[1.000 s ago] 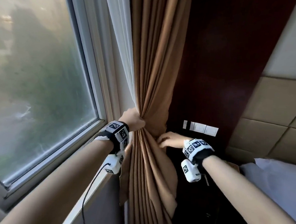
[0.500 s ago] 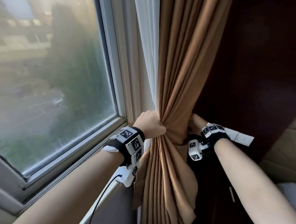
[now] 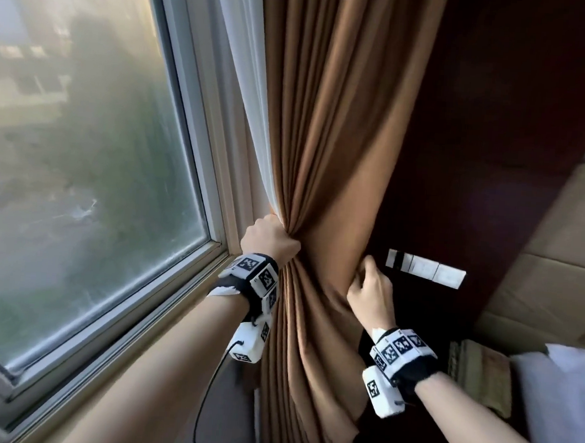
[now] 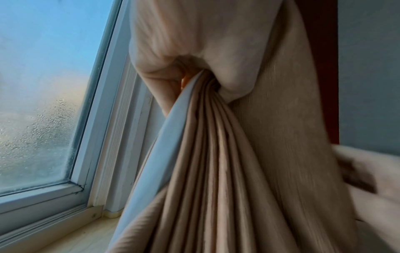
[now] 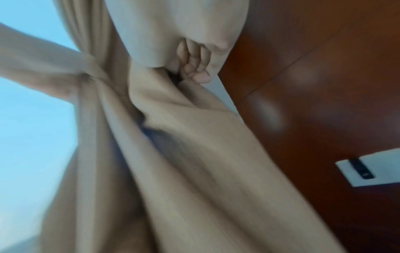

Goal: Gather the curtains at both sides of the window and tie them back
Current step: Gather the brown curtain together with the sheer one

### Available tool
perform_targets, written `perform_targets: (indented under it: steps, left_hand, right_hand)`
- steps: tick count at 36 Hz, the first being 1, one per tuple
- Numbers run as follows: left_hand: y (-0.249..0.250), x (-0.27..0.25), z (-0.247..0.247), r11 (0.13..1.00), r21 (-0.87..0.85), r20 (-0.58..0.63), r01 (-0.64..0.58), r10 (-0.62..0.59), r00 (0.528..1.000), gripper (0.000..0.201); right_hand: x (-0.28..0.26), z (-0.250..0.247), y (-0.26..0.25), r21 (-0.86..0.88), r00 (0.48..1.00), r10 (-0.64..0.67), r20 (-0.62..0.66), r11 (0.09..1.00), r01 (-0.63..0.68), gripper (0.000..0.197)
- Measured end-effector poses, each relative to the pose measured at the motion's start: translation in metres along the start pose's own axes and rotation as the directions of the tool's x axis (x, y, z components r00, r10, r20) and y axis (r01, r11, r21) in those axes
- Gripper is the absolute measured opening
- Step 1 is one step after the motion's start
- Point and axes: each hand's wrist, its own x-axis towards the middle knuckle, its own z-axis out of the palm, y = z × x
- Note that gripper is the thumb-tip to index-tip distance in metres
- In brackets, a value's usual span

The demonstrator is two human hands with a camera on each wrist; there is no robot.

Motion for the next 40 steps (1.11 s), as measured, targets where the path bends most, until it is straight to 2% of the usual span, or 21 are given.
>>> perform_targets:
  steps: [4,8,11,13,14,16,18,19,21,23,25,26,28,31,33,35,37,38,40]
  left_hand:
    - [0.003,-0.001,0.001,1.0,-0.011,0.001,0.001,-0.001,1.0,0.036]
    - [0.001,-0.007,0.003,0.998,-0.003,0.027,-0.062,0.062,0.998,0.034]
    - [0.0,-0.013,0.003,0.993,-0.008,0.07,-0.121,0.121,0.99,0.031]
    - [0.002,-0.015,0.002,0.989,-0.039,0.114,-0.144,0.148,0.982,0.031]
    - [0.003,-0.016,0.002,0.987,-0.051,0.135,-0.152,0.158,0.978,0.031]
    - [0.005,-0.017,0.002,0.984,-0.057,0.162,-0.167,0.174,0.971,0.032]
    - [0.007,-0.018,0.001,0.982,-0.052,0.187,-0.183,0.189,0.964,0.032]
    - [0.008,-0.018,0.001,0.98,-0.045,0.197,-0.192,0.197,0.96,0.034]
    - [0.01,-0.016,0.001,0.978,-0.024,0.219,-0.207,0.207,0.953,0.04]
    - [0.01,-0.015,-0.001,0.978,-0.005,0.244,-0.21,0.205,0.948,0.047]
    - [0.009,-0.014,-0.002,0.977,0.009,0.259,-0.215,0.205,0.944,0.048]
    - [0.008,-0.013,-0.002,0.976,0.017,0.262,-0.219,0.207,0.943,0.047]
    - [0.005,-0.012,-0.001,0.974,0.029,0.263,-0.226,0.211,0.941,0.044]
    - [0.002,-0.009,0.001,0.974,0.032,0.263,-0.224,0.208,0.942,0.045]
    - [0.0,-0.007,0.003,0.974,0.031,0.257,-0.225,0.209,0.943,0.045]
    - [-0.001,-0.006,0.005,0.973,0.03,0.251,-0.228,0.214,0.944,0.044]
    - [-0.002,-0.006,0.006,0.972,0.032,0.246,-0.234,0.219,0.944,0.042]
    - [-0.003,-0.005,0.006,0.972,0.036,0.243,-0.233,0.218,0.945,0.041]
    - [-0.006,-0.003,0.005,0.972,0.041,0.237,-0.231,0.215,0.947,0.04]
  right_hand:
    - [-0.019,0.001,-0.018,0.033,1.0,0.01,0.0,0.999,-0.01,0.022]
    - [-0.013,0.004,-0.021,-0.037,0.988,0.11,0.105,0.994,-0.106,0.045]
    - [0.005,0.002,-0.008,-0.115,0.933,0.257,0.251,0.965,-0.235,0.048]
    - [0.009,-0.004,-0.002,-0.185,0.898,0.313,0.31,0.946,-0.266,0.051]
    - [0.005,-0.006,-0.003,-0.187,0.917,0.283,0.281,0.953,-0.237,0.055]
    - [-0.015,-0.013,-0.012,-0.092,0.983,0.127,0.129,0.989,-0.116,0.054]
    - [-0.044,-0.017,-0.027,0.031,0.998,-0.036,-0.044,0.999,0.038,0.034]
    - [-0.059,-0.02,-0.036,0.061,0.994,-0.096,-0.053,0.993,0.099,0.023]
    - [-0.083,-0.017,-0.049,0.044,0.982,-0.135,0.131,0.99,0.13,0.009]
    - [-0.099,-0.004,-0.059,0.029,0.934,-0.075,0.35,0.997,0.07,0.029]
    - [-0.106,0.013,-0.066,-0.03,0.887,0.046,0.46,0.999,-0.036,0.053]
    - [-0.105,0.021,-0.067,-0.083,0.867,0.117,0.485,0.993,-0.088,0.061]
    - [-0.102,0.034,-0.069,-0.147,0.863,0.208,0.461,0.977,-0.156,0.059]
    - [-0.099,0.039,-0.081,-0.252,0.913,0.2,0.356,0.961,-0.112,0.052]
    - [-0.098,0.041,-0.087,-0.297,0.926,0.176,0.333,0.952,-0.074,0.042]
    - [-0.096,0.043,-0.091,-0.246,0.924,0.125,0.361,0.969,-0.035,0.025]
    - [-0.097,0.044,-0.091,-0.092,0.914,0.063,0.4,0.995,-0.028,0.012]
    - [-0.098,0.045,-0.089,0.0,0.912,0.035,0.409,0.999,-0.038,0.011]
    - [-0.102,0.039,-0.086,0.171,0.917,-0.017,0.398,0.984,-0.056,0.027]
